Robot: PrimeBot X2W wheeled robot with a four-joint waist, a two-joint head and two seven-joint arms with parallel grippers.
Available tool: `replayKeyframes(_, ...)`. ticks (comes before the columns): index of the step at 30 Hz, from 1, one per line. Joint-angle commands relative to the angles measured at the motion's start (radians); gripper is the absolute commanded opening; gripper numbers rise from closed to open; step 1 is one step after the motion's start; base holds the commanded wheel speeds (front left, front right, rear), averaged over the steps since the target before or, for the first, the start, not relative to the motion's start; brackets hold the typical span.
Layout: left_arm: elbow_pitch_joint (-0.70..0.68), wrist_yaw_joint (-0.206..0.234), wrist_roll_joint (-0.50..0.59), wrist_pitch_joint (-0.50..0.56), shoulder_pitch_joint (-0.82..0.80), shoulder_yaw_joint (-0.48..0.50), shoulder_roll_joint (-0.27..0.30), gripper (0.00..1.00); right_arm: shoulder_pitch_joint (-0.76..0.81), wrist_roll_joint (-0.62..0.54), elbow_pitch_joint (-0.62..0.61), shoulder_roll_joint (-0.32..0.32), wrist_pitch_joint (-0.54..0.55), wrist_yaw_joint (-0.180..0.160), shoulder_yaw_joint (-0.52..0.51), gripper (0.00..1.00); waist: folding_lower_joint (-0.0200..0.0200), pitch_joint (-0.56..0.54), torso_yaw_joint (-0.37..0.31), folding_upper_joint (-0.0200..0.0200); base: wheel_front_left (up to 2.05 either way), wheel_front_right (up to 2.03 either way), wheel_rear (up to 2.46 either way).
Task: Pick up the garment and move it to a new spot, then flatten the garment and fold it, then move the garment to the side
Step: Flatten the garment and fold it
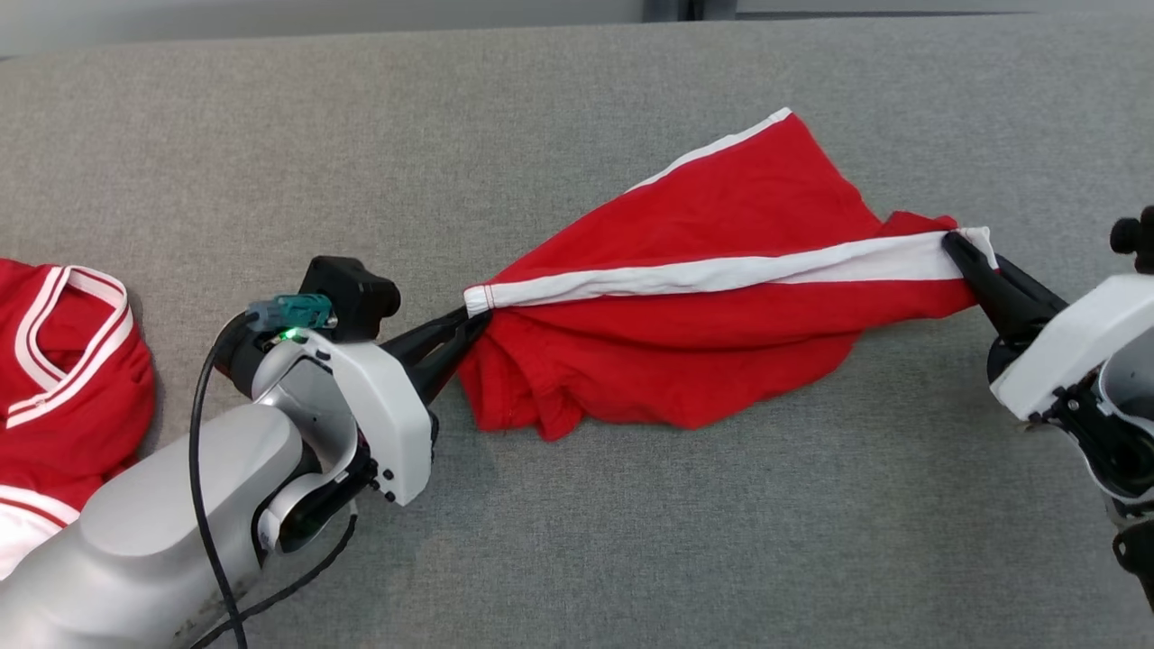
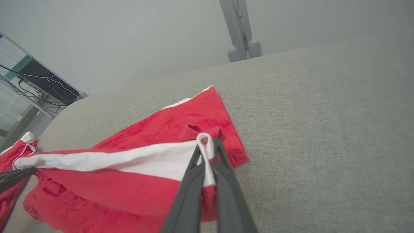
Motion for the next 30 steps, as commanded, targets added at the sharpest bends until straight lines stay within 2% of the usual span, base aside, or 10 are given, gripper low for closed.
replayKeyframes(1,0.006,0.006,-0.008,0.002,-0.019,0.008,-0.002,0.0,-0.018,-0.01,0.008,-0.001,0.012,0.0,0.003,0.0,0.0,0.025,0.016,0.0,0.0,0.0,0.0)
replayKeyframes(7,0.011,0.006,-0.054,0.044,-0.046,0.028,-0.033,0.0,-0.141,-0.026,0.057,-0.011,0.103,0.0,0.031,0.0,0.0,0.069,0.039,0.0,0.0,0.0,0.0)
replayKeyframes(13,-0.041,0.036,-0.098,0.091,-0.053,0.042,-0.033,0.0,-0.24,-0.028,0.137,-0.024,0.22,0.0,0.041,0.0,0.0,0.09,0.067,0.0,0.0,0.0,0.0)
replayKeyframes(15,-0.073,0.056,-0.127,0.135,-0.064,0.052,-0.016,0.0,-0.28,-0.029,0.164,-0.027,0.266,0.0,0.039,0.0,0.0,0.097,0.081,0.0,0.0,0.0,0.0)
replayKeyframes(21,-0.13,0.106,-0.146,0.184,-0.082,0.065,0.002,0.0,-0.362,-0.041,0.21,-0.015,0.332,0.0,0.045,0.0,0.0,0.108,0.093,0.0,0.0,0.0,0.0)
replayKeyframes(24,-0.154,0.114,-0.152,0.212,-0.081,0.053,0.0,0.0,-0.402,-0.055,0.251,-0.009,0.379,0.0,0.053,0.0,0.0,0.117,0.096,0.0,0.0,0.0,0.0)
replayKeyframes(30,-0.18,0.129,-0.142,0.208,-0.094,0.056,-0.013,0.0,-0.47,-0.075,0.315,0.001,0.39,0.0,0.05,0.0,0.0,0.142,0.111,0.0,0.0,0.0,0.0)
